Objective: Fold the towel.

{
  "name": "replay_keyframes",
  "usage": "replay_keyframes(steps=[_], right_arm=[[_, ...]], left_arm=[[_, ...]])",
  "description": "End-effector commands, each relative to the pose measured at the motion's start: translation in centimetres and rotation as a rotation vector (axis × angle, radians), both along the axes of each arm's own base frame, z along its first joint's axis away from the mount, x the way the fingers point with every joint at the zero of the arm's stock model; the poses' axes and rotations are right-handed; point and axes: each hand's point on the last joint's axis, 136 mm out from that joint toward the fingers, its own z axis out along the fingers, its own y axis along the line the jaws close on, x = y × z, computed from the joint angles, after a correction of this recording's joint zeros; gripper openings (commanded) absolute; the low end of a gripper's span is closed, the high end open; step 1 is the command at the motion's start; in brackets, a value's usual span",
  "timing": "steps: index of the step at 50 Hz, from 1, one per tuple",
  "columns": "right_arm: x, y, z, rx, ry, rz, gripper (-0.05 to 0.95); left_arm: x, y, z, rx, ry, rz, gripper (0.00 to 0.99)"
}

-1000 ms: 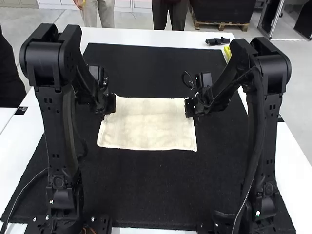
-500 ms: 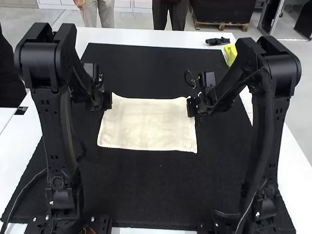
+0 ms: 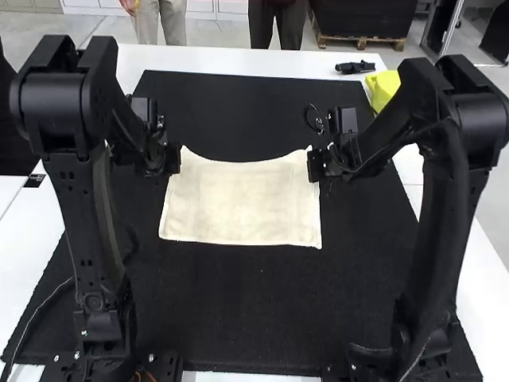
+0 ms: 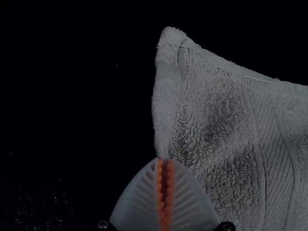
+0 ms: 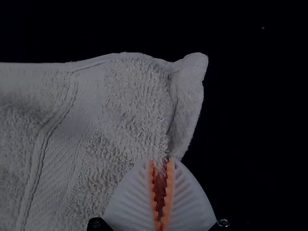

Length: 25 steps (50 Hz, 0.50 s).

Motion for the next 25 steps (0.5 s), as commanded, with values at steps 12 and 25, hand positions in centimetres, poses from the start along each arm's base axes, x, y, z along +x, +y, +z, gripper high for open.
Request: replay_keyframes(steps=[12,25], right_arm=[[-0.5,-1.4,2.8,-0.020,-0.051,-0.034,0.00],[-1.5,-1.9,3.8,-0.023,-0.060,-0.035,0.00]], left_arm=[[-1.2,1.1,1.9,0.031,-0.034,0.023,0.030],[-2.3,1.1,2.4,0.037,-0.043,0.025,0.030]])
